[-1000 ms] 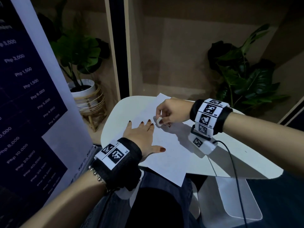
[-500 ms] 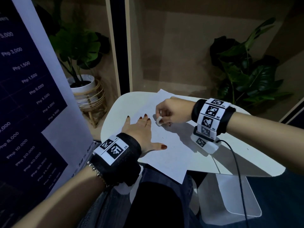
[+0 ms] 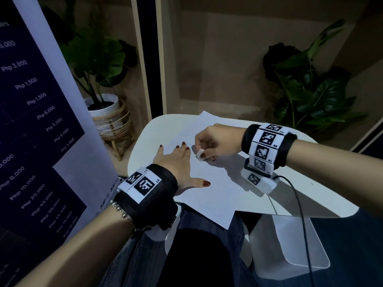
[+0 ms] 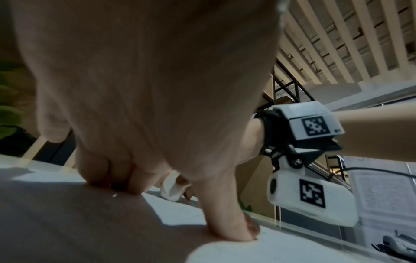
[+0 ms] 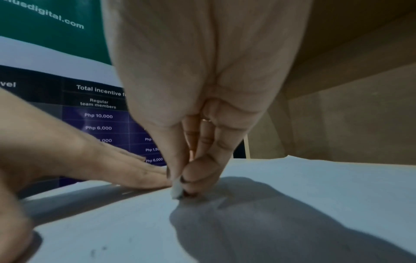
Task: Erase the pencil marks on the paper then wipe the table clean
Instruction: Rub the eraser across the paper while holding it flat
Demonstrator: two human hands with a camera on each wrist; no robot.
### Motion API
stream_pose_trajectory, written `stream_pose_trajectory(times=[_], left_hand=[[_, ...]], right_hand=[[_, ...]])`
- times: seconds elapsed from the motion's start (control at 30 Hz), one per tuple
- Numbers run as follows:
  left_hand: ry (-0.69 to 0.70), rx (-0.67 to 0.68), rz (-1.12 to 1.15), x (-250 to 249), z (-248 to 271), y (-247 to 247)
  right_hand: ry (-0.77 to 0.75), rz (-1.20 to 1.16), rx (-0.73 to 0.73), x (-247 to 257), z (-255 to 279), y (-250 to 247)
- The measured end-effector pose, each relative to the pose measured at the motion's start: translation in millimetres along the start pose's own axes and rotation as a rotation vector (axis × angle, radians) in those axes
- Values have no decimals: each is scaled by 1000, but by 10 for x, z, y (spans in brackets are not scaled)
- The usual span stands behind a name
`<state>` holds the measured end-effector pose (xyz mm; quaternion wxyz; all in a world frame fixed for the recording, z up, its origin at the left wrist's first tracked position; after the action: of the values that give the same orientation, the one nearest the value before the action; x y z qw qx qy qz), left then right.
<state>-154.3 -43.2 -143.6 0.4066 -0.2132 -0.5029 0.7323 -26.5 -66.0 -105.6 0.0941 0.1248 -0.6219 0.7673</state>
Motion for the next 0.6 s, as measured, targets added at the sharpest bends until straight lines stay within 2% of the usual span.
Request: stream_pose_trajectory(times=[0.17,0.2,0.3,0.33,0.4,0.47,0.57,0.6], left_hand=[[-4,3,-6,0,-1,13],[-4,3,-8,-1,0,9],[3,-5,-6,-6,11,-3],[1,-6,-5,-7,17,-7],[-2,2,-4,-4,20,-15],[-1,14,0,-5,15,-12],[-7,8,4,-1,10,-3],[-5,5,6,0,12,-2]], right_hand=[[-50,-122,294,108,195,57],[-45,-86,265,95,164,30],[11,40,1,17,8,-58],[28,43,-45,12,-14,-55],[24,13,-42,25,-13,2],[-13,-50,56,86,72,62],[-39,-183,311,183,232,102],[-34,-167,339,180,237,78]])
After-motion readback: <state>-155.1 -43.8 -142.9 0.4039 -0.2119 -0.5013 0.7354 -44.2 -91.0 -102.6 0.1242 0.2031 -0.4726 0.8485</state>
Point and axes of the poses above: each hand's wrist, its own z-axis away from the middle knuckle, its own y-axis out of the palm, x = y × z, the point moved 5 cm from there along -z, towards the middle knuckle, and after that the axes turned 1 degree about -y, right-handed, at the moved point
